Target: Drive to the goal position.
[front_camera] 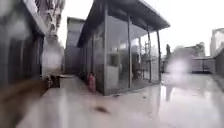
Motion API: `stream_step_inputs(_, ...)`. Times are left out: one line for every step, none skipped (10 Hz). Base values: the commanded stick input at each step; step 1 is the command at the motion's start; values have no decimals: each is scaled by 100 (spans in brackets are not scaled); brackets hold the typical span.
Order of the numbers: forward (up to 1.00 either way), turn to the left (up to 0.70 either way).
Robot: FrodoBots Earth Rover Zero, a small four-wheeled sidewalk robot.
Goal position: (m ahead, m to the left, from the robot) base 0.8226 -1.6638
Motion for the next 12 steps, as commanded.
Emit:
stream_step_inputs(0, 0)
stream_step_inputs(0, 0)
stream_step_inputs(0, 0)
stream_step_inputs(0, 0)
stream_step_inputs(0, 0)
stream_step_inputs(52, 0)
stream_step_inputs(70, 0)
stream_step_inputs(70, 0)
stream_step_inputs(70, 0)
stream_step_inputs(70, 0)
stream_step_inputs(70, -20)
stream_step_inputs(70, -27)
